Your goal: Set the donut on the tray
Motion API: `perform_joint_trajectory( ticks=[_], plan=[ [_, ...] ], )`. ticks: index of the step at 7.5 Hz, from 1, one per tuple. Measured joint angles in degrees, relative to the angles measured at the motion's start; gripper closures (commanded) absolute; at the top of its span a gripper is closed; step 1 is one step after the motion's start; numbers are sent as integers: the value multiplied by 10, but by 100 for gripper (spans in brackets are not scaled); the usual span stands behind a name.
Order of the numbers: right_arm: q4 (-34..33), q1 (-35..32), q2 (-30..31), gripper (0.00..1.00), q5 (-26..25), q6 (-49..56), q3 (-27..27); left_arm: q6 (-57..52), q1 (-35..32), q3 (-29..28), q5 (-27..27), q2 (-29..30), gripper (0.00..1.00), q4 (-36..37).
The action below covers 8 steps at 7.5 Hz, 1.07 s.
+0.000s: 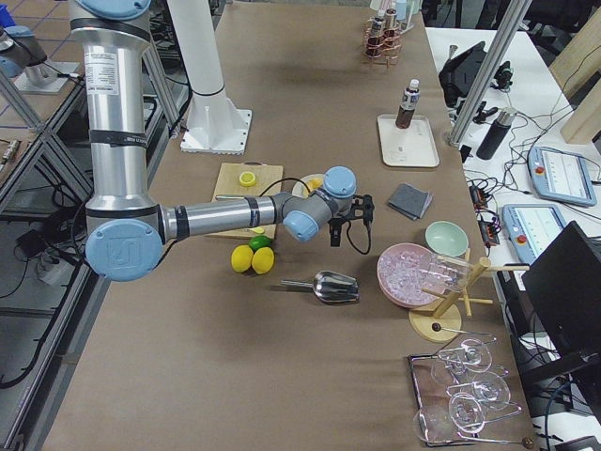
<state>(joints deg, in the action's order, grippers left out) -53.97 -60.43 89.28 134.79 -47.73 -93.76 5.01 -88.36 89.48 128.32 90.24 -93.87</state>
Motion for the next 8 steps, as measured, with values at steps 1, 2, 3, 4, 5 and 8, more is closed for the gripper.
perform_joint_trajectory(
  ticks=[1,2,3,4,5,8],
  plan=[
    [47,36,-10,0,-25,-50,15,0,1,-1,0,0,2,0],
    [71,71,-23,0,-53,-95,22,0,1,-2,0,0,2,0],
    [80,98,-35,0,-73,-120,24,0,2,-3,0,0,2,0],
    [83,115,-40,0,-83,-131,24,0,2,-4,0,0,2,0],
    [84,124,-39,0,-87,-135,23,0,2,-5,-1,0,2,0],
    [84,130,-34,84,-89,-137,20,-1,2,-5,-1,-1,2,1]
  ],
)
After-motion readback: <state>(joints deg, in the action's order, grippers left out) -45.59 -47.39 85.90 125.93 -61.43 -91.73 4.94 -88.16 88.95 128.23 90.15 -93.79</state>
